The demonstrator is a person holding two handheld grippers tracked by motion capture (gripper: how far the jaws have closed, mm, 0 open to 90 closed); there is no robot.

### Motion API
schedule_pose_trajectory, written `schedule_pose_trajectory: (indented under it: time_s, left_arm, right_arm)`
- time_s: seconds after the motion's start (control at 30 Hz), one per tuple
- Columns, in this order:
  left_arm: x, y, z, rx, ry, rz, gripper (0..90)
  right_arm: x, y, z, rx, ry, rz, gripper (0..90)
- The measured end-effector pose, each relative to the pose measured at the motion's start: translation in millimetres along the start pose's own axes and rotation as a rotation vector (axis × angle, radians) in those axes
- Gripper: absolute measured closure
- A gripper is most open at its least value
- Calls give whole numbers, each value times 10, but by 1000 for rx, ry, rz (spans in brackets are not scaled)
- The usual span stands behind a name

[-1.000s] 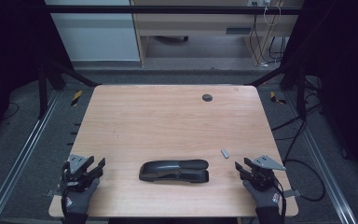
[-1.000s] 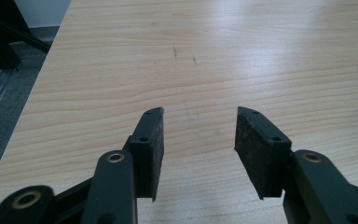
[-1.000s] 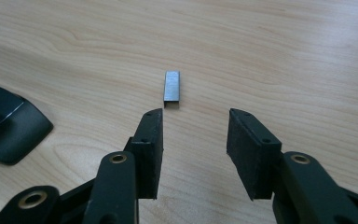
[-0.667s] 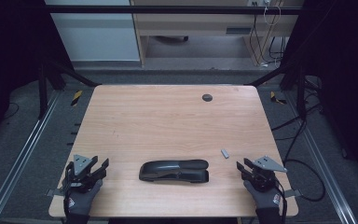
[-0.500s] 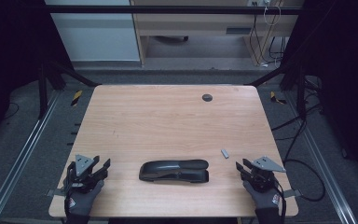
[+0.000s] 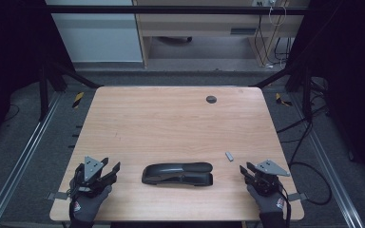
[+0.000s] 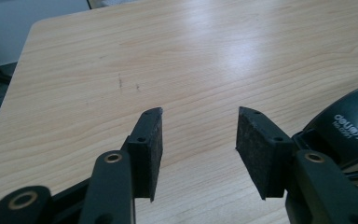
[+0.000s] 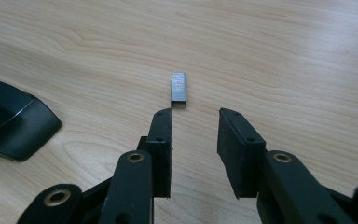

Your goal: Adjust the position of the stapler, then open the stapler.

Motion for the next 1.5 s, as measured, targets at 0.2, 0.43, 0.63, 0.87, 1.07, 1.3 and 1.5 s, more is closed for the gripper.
schedule_pose_trajectory:
  time_s: [0.2, 0.43, 0.63, 0.87, 1.07, 1.3, 1.5]
  left_arm:
    - [-77, 37, -18, 2, -26, 20, 476]
    - [-201, 92, -64, -9, -41, 90, 432]
    - [-264, 148, -120, -22, -63, 121, 391]
    - [-347, 197, -186, -33, -84, 154, 363]
    - [-421, 239, -259, -47, -97, 196, 350]
    - [-569, 271, -322, -45, -128, 276, 332]
    - [-654, 276, -340, -39, -155, 332, 328]
  right_arm:
    - [-6, -4, 9, 2, -3, 1, 643]
    - [-15, -16, 28, 10, -13, -6, 614]
    - [-10, -13, 32, 7, -15, -14, 587]
    - [-4, -16, 24, 2, -10, 0, 559]
    - [9, -16, 23, 4, -5, 4, 551]
    - [4, -15, 27, 5, -11, -9, 547]
    - [-6, -11, 22, -1, -12, -15, 548]
Point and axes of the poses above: each handheld gripper's, and its own axes: z roughly forward along the jaws, y roughly out of its top, x roughly to its left, the point moved 6 cm from there along z, roughly forward along the jaws, and after that the axes turned 11 degrees about y, right-handed, at the moved point
